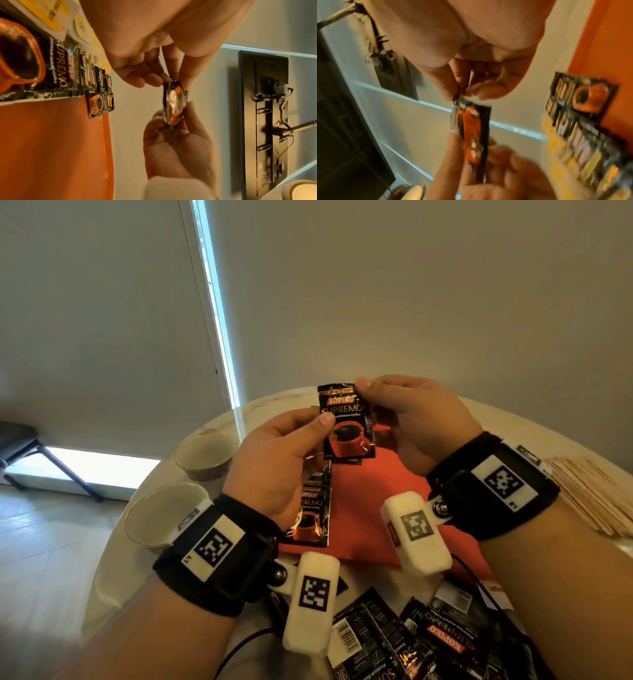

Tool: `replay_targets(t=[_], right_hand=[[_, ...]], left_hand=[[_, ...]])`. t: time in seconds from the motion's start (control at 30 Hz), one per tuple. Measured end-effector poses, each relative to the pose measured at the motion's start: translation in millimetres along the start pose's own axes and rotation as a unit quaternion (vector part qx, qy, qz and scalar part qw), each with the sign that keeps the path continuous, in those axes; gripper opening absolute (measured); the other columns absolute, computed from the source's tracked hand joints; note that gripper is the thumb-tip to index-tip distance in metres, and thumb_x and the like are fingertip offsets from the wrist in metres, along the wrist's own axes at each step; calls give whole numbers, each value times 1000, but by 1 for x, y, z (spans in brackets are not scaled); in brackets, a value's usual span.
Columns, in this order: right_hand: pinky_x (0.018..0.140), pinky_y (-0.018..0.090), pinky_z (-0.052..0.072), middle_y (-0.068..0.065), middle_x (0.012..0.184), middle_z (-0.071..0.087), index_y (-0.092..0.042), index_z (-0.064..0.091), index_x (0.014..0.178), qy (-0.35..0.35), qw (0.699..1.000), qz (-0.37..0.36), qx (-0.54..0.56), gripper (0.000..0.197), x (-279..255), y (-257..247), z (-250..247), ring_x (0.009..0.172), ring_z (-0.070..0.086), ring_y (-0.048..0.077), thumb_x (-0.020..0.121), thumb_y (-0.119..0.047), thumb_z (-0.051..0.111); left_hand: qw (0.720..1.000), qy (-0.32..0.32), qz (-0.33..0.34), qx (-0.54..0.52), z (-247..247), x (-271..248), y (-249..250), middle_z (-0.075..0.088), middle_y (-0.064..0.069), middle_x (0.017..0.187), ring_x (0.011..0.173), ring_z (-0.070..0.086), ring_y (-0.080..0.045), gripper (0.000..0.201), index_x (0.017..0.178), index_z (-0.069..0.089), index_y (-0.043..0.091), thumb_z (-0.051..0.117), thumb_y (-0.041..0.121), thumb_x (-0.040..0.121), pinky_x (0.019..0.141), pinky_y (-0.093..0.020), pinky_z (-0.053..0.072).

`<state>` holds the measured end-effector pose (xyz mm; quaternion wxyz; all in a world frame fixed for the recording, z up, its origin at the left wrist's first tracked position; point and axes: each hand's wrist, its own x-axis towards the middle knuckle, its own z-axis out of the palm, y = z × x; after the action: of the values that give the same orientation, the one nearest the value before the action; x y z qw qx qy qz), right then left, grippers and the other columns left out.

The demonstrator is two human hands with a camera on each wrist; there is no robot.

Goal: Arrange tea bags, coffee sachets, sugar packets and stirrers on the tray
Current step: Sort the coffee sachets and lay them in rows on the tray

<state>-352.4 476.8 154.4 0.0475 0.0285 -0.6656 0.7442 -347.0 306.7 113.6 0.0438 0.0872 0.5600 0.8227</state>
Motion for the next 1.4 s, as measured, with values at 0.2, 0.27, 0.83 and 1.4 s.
replay_targets(t=[0.2,0.27,0.83,1.4], right_hand=[[89,53,55,25,107,71,1,70,115,-3,999,44,22,36,1,7,3,89,66,35,94,-29,70],[83,47,55,17,92,70,-3,73,105,-22,999,24,-27,25,-1,6,2,81,64,29,92,-25,72],[60,30,54,11,72,67,-3,66,83,136,960,214,-119,9,42,60,-44,58,63,17,89,4,68],[56,22,57,11,77,67,0,67,82,106,947,231,-196,11,53,64,-29,63,62,15,91,-2,72]], left_hand=[[1000,13,18,-6,-2,0,-3,78,-19,108,104,75,-38,21,111,74,4,70,10,91,99,-56,58],[999,25,20,-22,-5,2,-3,79,-17,102,95,77,-31,13,104,75,6,67,7,94,89,-50,61],[992,117,5,-40,-11,11,0,69,1,87,72,64,-9,14,98,68,19,71,6,95,67,-27,55],[991,123,-4,-57,-12,9,6,67,0,87,71,63,-8,17,101,68,19,69,3,96,63,-25,55]])
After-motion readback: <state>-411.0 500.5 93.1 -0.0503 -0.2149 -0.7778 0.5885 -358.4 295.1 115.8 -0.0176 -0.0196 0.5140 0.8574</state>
